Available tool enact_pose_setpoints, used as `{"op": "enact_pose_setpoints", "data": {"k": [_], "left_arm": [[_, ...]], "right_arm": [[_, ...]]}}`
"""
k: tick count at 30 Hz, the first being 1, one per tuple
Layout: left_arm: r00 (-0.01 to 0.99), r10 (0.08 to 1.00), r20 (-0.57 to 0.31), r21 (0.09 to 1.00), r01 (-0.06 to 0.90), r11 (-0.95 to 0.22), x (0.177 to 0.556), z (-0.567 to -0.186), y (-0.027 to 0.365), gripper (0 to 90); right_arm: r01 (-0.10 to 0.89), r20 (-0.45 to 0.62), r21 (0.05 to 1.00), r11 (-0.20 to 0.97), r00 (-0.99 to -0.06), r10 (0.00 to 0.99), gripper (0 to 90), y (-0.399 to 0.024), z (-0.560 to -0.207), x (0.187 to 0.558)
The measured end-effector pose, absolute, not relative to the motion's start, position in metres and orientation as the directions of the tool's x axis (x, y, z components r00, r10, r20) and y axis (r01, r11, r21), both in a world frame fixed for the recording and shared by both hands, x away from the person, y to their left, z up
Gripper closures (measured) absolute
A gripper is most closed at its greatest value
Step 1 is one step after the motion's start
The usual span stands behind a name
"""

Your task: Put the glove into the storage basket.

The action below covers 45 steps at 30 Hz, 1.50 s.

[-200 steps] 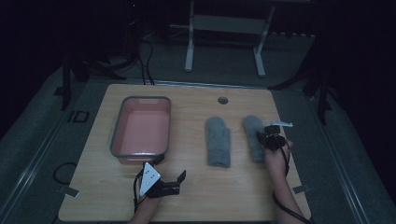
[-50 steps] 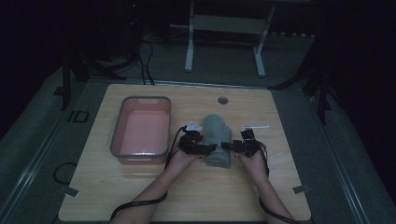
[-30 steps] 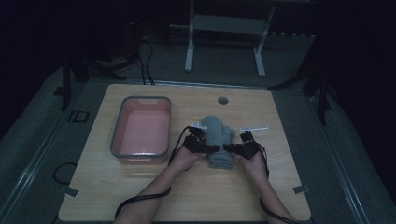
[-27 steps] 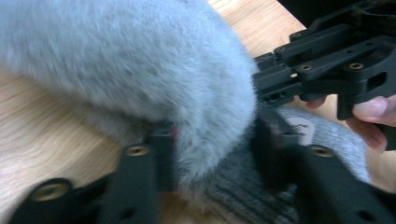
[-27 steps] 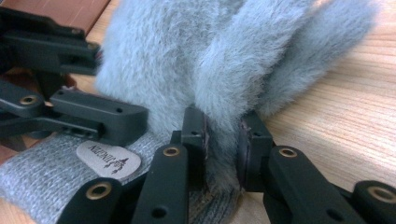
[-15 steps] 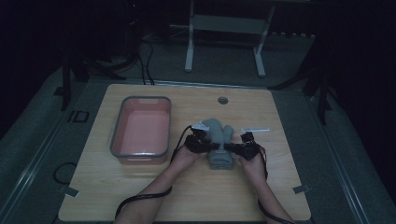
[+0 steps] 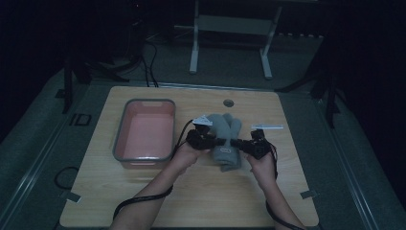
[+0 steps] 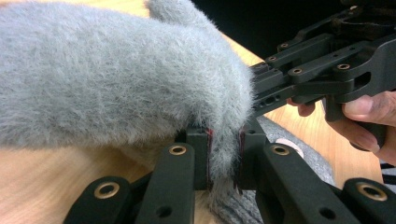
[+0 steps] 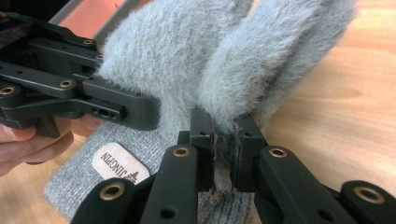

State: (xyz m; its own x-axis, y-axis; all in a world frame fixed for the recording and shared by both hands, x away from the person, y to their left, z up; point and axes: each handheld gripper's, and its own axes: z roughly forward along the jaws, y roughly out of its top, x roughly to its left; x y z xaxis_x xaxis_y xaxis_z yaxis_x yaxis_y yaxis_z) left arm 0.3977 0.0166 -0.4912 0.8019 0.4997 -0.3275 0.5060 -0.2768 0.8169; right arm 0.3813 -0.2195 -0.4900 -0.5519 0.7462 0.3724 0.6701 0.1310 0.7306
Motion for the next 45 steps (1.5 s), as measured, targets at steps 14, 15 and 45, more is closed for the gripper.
{"op": "enact_pose_setpoints", "data": {"k": [14,15,45], "left_arm": [[0.795,0.488,-0.359,0.808,0.527,-0.264,0.400,-0.505,0.006,80.7],[0.797,0.485,-0.360,0.809,0.526,-0.263,0.401,-0.507,0.005,80.6],[0.675,0.564,-0.476,0.656,0.699,-0.283,0.421,-0.554,-0.015,43.5]], "right_arm": [[0.693,0.394,0.711,0.120,-0.533,0.749,82.1,-0.229,-0.498,0.382],[0.695,0.392,0.709,0.121,-0.531,0.751,82.1,-0.230,-0.499,0.382],[0.745,0.346,0.645,0.168,-0.482,0.805,82.0,-0.245,-0.533,0.393]]}}
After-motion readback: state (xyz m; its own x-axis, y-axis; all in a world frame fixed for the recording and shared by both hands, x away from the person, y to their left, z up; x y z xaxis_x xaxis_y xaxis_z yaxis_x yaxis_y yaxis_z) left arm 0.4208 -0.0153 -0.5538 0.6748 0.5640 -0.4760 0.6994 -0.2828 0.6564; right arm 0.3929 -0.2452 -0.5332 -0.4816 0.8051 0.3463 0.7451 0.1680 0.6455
